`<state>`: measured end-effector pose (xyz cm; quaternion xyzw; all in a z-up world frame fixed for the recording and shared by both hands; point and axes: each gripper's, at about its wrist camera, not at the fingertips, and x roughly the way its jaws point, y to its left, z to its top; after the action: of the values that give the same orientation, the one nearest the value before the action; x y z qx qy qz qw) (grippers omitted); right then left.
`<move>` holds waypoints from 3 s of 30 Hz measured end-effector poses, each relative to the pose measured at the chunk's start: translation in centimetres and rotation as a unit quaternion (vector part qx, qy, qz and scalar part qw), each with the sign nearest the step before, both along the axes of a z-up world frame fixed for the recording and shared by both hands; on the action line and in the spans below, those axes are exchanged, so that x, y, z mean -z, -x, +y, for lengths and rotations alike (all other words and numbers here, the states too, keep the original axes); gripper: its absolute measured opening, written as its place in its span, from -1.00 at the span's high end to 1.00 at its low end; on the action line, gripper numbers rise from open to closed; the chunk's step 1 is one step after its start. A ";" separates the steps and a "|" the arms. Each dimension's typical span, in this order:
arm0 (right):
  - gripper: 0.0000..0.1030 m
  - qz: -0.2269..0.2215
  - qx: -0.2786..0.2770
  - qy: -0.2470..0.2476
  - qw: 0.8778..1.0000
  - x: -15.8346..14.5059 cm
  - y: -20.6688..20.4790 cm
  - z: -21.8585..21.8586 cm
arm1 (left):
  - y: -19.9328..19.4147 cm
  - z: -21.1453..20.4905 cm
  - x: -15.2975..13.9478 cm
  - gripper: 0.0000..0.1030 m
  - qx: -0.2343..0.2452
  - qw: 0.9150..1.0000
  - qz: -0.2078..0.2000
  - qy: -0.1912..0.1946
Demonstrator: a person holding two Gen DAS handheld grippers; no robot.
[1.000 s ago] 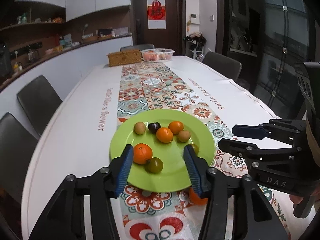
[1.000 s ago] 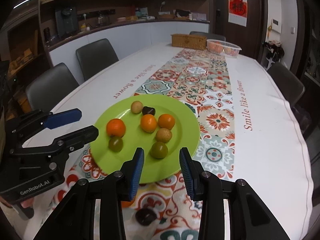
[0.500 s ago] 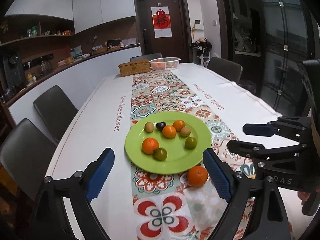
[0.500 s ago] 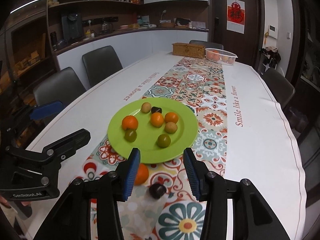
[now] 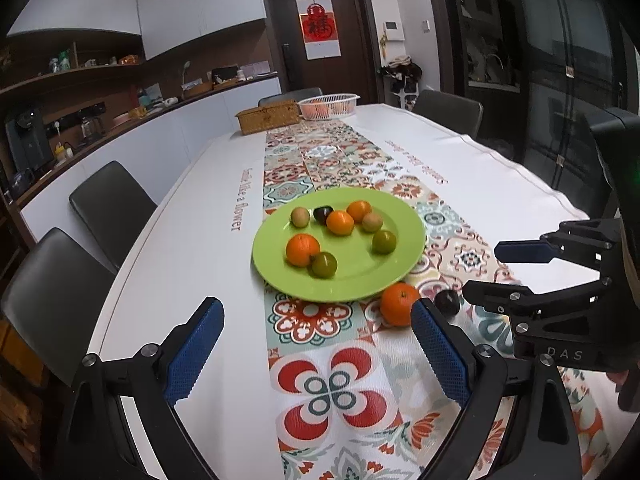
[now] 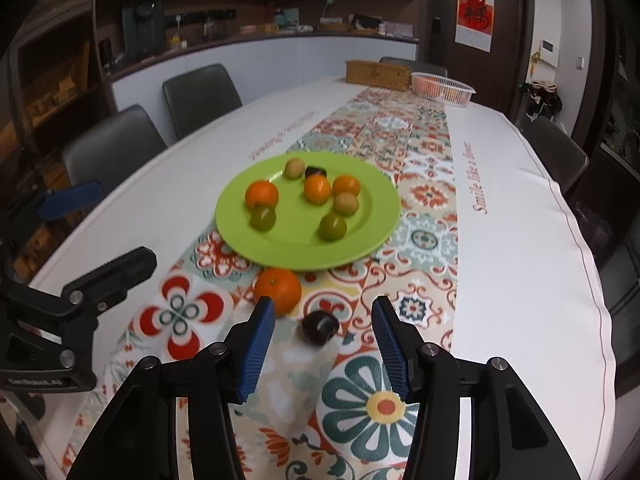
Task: Organize fruits
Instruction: 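Withdraw both tools from the plate toward the orange and plum, then grasp the large orange with the left tool while the right tool grasps the dark plum, then carry the orange and plum with both tools over the green plate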
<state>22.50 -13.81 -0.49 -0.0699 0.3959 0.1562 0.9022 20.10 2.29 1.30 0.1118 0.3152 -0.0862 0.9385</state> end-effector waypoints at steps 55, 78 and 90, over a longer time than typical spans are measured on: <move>0.41 0.042 0.039 -0.016 0.998 4.1 -2.5 -2.6 | -6.1 -4.1 6.6 -0.36 0.068 0.987 0.124 0.079; 0.41 0.039 0.046 -0.028 0.998 3.7 -2.2 -4.0 | -6.5 -5.6 6.9 0.22 0.061 0.987 0.138 0.062; 0.41 0.013 0.040 -0.037 0.998 1.1 -0.4 -3.4 | -4.0 -4.4 3.5 0.22 0.056 0.990 0.107 0.077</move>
<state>22.95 -17.26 -1.58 -0.0190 0.4038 0.1354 0.9046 24.12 -2.12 -2.17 0.0474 0.3991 -0.1744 0.8989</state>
